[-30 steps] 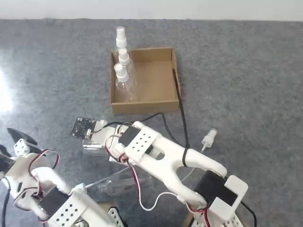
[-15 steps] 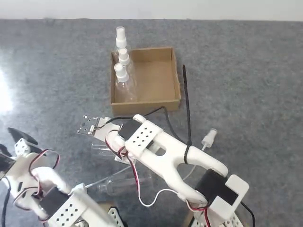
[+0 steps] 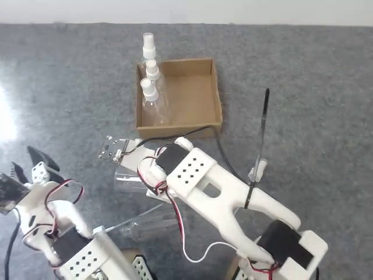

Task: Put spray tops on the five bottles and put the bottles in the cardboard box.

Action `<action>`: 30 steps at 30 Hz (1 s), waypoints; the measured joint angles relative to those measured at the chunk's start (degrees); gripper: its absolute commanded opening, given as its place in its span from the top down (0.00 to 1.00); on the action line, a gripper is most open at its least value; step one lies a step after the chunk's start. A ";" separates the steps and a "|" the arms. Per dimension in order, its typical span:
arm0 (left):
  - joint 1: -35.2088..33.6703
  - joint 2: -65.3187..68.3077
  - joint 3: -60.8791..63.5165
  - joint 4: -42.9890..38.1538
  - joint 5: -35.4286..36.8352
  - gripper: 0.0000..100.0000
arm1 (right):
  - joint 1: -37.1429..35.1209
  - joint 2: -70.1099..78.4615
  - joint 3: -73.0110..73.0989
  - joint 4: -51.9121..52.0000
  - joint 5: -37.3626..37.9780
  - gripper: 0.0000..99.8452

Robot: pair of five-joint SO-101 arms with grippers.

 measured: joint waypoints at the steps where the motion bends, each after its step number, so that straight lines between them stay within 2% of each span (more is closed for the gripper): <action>1: 0.35 0.00 0.00 0.00 0.00 0.84 | 0.44 -0.44 0.44 0.26 0.00 0.90; 10: 3.96 0.00 0.00 0.00 -1.49 0.85 | 6.68 -13.54 4.92 2.11 0.00 0.90; 16: 4.22 0.00 0.00 0.00 -2.02 0.85 | 6.95 -25.93 11.87 1.85 0.00 0.90; 22: 4.22 0.00 0.00 0.00 -2.02 0.85 | 7.12 -36.84 19.16 -3.69 0.00 0.90; 30: 4.22 0.00 0.00 0.00 -2.55 0.85 | 8.62 -43.60 21.45 -6.07 0.00 0.90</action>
